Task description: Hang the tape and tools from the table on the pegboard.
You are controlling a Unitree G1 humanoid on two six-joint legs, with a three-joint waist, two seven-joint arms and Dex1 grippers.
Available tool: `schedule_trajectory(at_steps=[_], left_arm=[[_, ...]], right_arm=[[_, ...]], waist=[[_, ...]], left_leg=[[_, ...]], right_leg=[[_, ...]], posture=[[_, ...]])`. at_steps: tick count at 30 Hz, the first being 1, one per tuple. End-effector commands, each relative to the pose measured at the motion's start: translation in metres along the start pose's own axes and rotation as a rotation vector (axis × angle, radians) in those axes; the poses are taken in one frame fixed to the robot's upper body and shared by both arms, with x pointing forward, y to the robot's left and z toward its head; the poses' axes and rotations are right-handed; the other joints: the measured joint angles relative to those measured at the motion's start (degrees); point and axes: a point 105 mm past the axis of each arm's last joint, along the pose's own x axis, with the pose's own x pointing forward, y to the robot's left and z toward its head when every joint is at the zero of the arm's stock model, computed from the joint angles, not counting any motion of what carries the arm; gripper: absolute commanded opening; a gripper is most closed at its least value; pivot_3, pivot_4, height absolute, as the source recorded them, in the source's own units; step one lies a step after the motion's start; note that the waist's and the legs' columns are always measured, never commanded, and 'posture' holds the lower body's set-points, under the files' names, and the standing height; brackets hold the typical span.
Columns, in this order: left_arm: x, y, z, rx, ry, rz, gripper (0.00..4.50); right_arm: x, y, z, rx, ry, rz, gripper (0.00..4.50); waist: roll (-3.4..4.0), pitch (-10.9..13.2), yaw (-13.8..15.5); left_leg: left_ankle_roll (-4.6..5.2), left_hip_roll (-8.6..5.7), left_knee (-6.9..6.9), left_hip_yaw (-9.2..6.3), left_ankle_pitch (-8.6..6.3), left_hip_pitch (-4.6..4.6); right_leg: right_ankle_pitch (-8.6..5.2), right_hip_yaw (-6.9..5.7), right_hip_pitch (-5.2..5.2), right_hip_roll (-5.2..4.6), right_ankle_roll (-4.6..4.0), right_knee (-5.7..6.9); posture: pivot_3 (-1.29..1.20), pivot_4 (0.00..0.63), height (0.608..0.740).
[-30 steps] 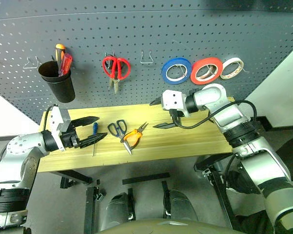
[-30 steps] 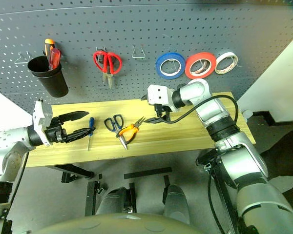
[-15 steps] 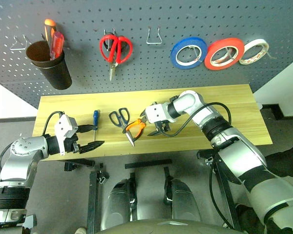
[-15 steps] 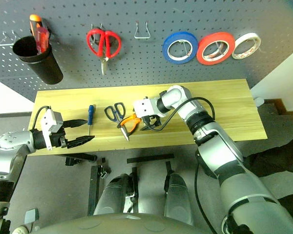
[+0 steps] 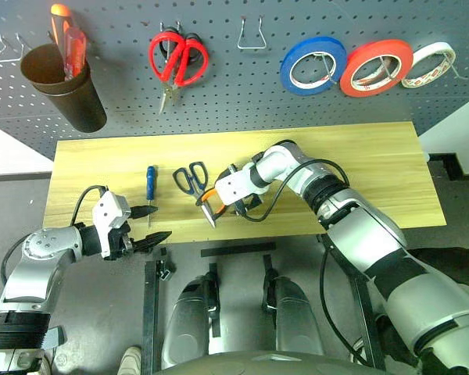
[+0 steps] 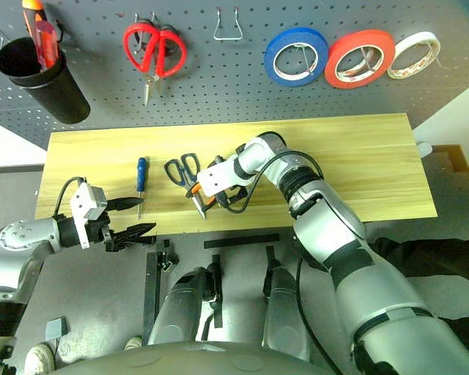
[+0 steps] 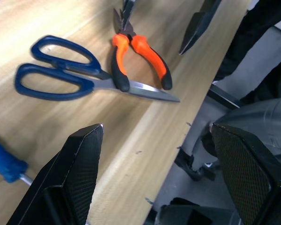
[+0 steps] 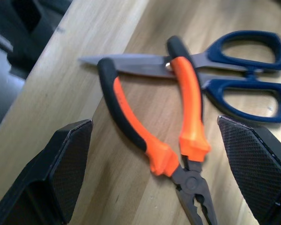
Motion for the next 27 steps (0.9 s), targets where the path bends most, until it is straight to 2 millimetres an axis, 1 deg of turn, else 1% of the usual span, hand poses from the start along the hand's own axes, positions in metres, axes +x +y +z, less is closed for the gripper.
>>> schedule_trajectory(at_steps=[1, 5, 9, 13, 18, 27], left_arm=[[-0.006, -0.001, 0.004, 0.011, -0.008, 0.022, 3.84], [-0.008, -0.003, 0.002, 0.009, 0.003, 0.035, 3.84], [-0.010, -0.005, 0.002, 0.002, 0.000, 0.041, 3.84], [-0.012, -0.006, 0.002, -0.005, -0.007, 0.046, 3.84], [-0.014, -0.011, 0.003, -0.015, -0.011, 0.046, 3.84], [-0.018, -0.020, 0.003, -0.039, -0.027, 0.049, 3.84]], right_arm=[[0.001, -0.013, 0.009, -0.090, 0.036, -0.024, 4.48], [0.004, -0.018, 0.010, -0.120, 0.080, -0.028, 4.48], [0.006, -0.016, 0.003, -0.150, 0.144, -0.009, 4.48], [0.009, -0.018, 0.003, -0.162, 0.174, -0.007, 4.48], [0.014, -0.016, 0.006, -0.143, 0.186, 0.011, 4.48], [0.022, -0.015, 0.010, -0.156, 0.205, 0.023, 4.48]], waist=[[0.01, 0.0, 0.0], [0.01, 0.0, 0.0], [0.01, 0.0, 0.2], [0.01, 0.0, 0.1], [0.01, 0.0, 0.1], [0.00, 0.0, 0.2]], left_leg=[[-0.01, 0.00, -0.02, 0.00, 0.01, 0.00], [-0.04, 0.01, -0.09, 0.09, 0.02, 0.00], [-0.13, 0.02, -0.25, 0.12, 0.07, 0.00], [-0.22, 0.01, -0.47, 0.18, 0.13, 0.00], [-0.34, 0.03, -0.75, 0.25, 0.19, 0.00], [-0.36, 0.08, -0.81, 0.56, 0.20, 0.00]], right_leg=[[-0.01, 0.00, -0.01, 0.00, -0.01, 0.00], [-0.02, 0.01, -0.07, -0.01, -0.02, 0.00], [-0.04, 0.00, -0.14, 0.00, -0.04, -0.01], [-0.04, 0.01, -0.24, -0.01, -0.04, -0.07], [-0.16, 0.00, -0.42, 0.02, -0.20, -0.05], [-0.20, 0.01, -0.50, 0.00, -0.21, -0.05]], posture=[[0.27, 0.449, 0.740], [0.28, 0.447, 0.740], [0.30, 0.443, 0.740], [0.31, 0.440, 0.740], [0.33, 0.437, 0.740], [0.36, 0.437, 0.740]])
